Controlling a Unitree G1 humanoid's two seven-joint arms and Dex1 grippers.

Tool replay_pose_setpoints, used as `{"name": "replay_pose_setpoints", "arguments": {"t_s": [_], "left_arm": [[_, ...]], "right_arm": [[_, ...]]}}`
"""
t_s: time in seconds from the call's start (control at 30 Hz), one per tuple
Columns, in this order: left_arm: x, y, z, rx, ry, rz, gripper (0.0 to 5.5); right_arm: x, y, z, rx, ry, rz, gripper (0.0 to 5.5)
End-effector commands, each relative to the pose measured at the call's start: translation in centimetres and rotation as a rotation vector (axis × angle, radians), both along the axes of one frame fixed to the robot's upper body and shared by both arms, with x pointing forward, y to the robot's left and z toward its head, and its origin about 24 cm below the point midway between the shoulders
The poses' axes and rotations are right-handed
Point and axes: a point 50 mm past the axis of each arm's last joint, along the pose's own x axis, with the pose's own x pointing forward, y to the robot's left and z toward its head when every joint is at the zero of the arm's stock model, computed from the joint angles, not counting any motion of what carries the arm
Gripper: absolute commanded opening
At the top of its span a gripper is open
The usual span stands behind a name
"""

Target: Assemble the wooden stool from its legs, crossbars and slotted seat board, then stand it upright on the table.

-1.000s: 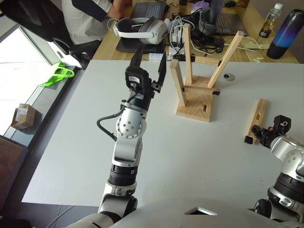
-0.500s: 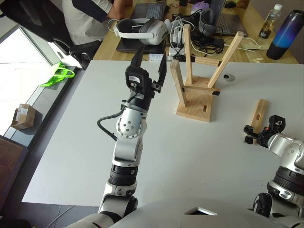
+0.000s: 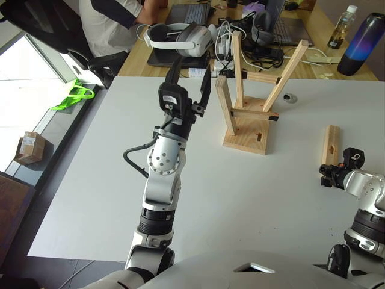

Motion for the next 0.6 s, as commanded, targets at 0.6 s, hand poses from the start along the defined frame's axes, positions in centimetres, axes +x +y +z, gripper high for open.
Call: {"name": "replay_pose_setpoints", "arguments": {"t_s": [0.6], "left_arm": [[1.7, 2.5, 5.9, -0.079, -0.129, 0.047, 3.08]], "right_arm": [[6.5, 1.6, 11.6, -0.451, -0.951, 0.115, 2.04]]}}
